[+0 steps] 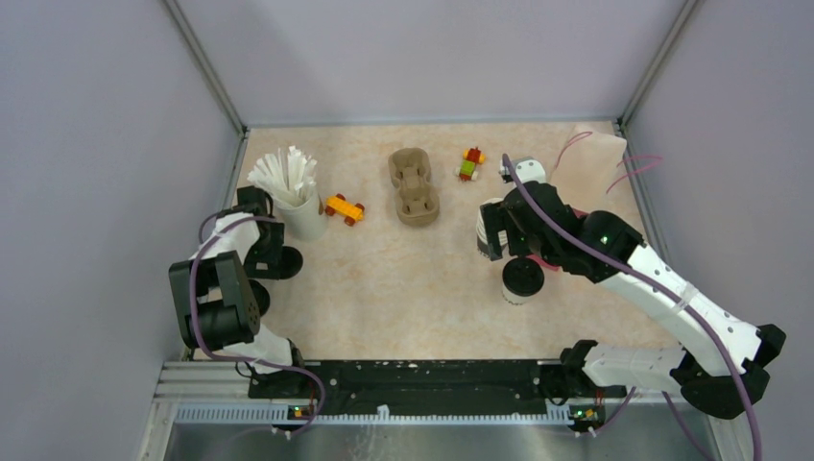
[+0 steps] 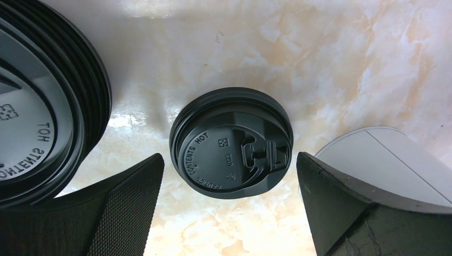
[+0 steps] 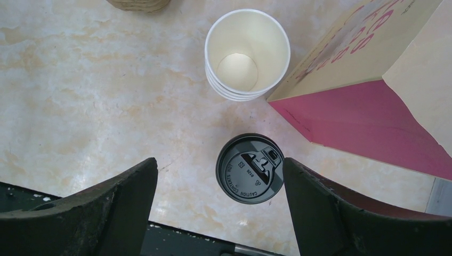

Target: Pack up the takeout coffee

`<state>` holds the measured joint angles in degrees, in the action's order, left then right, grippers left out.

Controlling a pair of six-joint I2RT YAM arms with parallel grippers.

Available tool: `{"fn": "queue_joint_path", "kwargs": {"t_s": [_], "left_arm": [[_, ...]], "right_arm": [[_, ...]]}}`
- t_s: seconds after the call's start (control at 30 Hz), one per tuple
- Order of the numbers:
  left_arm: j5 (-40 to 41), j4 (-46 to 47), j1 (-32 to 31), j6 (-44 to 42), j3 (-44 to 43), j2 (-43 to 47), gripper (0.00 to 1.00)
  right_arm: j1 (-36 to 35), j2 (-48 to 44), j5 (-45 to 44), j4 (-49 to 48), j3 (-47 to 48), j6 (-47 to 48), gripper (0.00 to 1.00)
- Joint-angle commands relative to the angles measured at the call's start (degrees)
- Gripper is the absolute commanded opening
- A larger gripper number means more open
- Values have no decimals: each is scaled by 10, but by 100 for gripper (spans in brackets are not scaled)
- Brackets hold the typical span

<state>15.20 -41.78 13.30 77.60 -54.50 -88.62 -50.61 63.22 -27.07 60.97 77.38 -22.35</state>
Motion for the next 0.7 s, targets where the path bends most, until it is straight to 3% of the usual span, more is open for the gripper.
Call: {"fn": "queue_joint_path", "kwargs": {"t_s": [0.0,0.3,0.53,0.67], "left_arm": [[-2,27,5,-11,-5,12,99],[0,-30,6,-9,-15,-7,99],[-3,25,6,-40,9,-3,99],[-9,11,6,-43,-9,-15,99]], "right_arm": [[-7,0,0,4,21,-10,85],[-6,-5,0,7,20,-15,85],[-7,-11,1,21,22,-21,84],[-7,-18,1,26,21,-26,84]]}}
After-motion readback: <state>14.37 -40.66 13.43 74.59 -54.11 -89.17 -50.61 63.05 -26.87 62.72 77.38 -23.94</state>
